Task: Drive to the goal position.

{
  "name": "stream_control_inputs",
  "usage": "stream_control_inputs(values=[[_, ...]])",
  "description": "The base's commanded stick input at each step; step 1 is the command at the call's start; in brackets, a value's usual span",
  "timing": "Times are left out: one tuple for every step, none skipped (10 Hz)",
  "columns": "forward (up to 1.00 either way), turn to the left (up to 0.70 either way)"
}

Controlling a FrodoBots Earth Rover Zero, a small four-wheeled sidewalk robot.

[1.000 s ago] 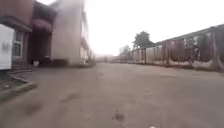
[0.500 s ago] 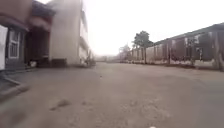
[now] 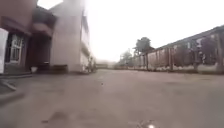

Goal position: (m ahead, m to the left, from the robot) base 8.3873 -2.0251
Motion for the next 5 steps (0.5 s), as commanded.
stream_control_inputs(values=[[0.50, 0.00], [0.50, 0.00], [0.50, 0.00], [0.50, 0.00], [0.50, 0.00]])
